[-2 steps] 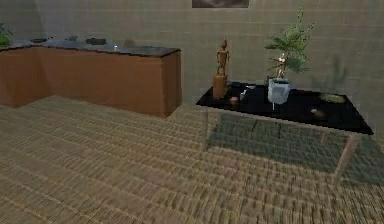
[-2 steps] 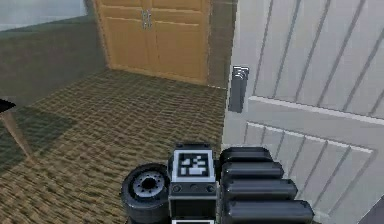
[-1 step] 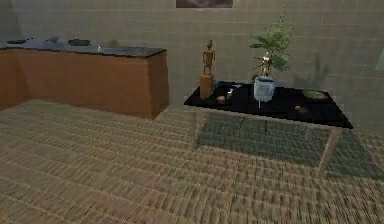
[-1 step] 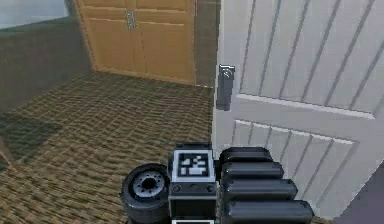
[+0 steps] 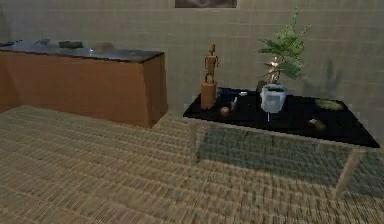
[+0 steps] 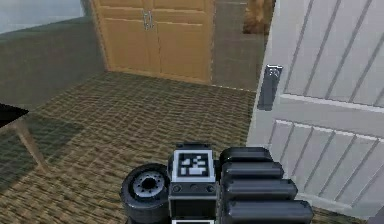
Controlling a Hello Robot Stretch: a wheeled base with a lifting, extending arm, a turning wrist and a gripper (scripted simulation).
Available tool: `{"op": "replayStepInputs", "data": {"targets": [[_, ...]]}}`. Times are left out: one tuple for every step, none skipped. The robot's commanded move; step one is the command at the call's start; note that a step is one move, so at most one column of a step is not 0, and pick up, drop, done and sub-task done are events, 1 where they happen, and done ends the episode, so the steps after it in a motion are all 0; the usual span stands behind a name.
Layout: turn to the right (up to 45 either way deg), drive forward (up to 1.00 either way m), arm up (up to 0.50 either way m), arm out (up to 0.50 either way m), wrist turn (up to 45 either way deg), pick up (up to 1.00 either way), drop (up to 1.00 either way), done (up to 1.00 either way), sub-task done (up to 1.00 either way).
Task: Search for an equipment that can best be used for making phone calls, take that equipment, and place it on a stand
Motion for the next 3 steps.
{"op": "replayStepInputs", "data": {"targets": [[-6.0,0.0,0.0,0.0,0.0,0.0,0.0,0.0,0.0],[0.0,0.7,0.0,0.0,0.0,0.0,0.0,0.0,0.0],[-45.0,0.0,0.0,0.0,0.0,0.0,0.0,0.0,0.0]]}}
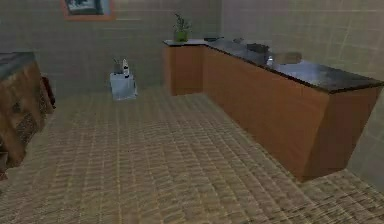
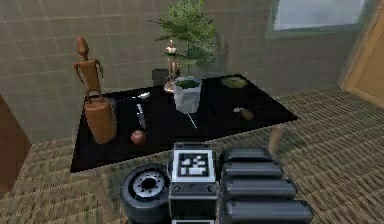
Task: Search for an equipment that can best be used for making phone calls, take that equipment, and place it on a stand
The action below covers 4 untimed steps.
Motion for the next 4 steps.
{"op": "replayStepInputs", "data": {"targets": [[-39.0,0.0,0.0,0.0,0.0,0.0,0.0,0.0,0.0],[0.0,0.8,0.0,0.0,0.0,0.0,0.0,0.0,0.0],[9.0,0.0,0.0,0.0,0.0,0.0,0.0,0.0,0.0],[0.0,1.0,0.0,0.0,0.0,0.0,0.0,0.0,0.0]]}}
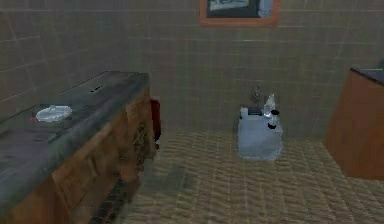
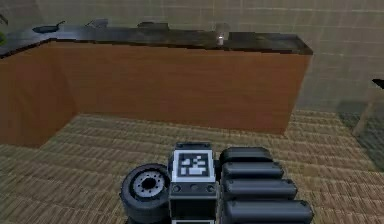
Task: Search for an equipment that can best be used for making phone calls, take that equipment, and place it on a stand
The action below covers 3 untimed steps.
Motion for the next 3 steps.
{"op": "replayStepInputs", "data": {"targets": [[0.0,1.0,0.0,0.0,0.0,0.0,0.0,0.0,0.0],[6.0,0.0,0.0,0.0,0.0,0.0,0.0,0.0,0.0],[0.0,0.5,0.0,0.0,0.0,0.0,0.0,0.0,0.0]]}}
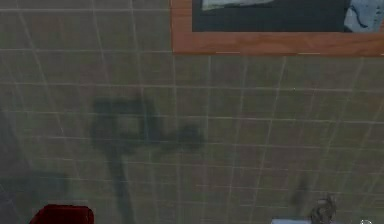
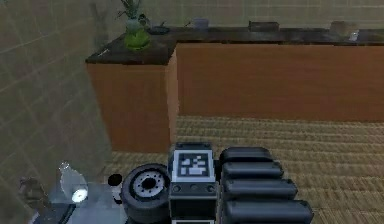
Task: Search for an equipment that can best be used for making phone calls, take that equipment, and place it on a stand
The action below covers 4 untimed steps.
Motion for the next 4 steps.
{"op": "replayStepInputs", "data": {"targets": [[-30.0,0.0,0.0,0.0,0.0,0.0,0.0,0.0,0.0],[0.0,0.0,0.0,0.48,0.0,0.0,0.0,0.0,0.0],[0.0,0.0,0.0,0.0,45.0,0.0,0.0,0.0,0.0],[0.0,0.0,0.0,0.0,45.0,0.0,0.0,0.0,0.0]]}}
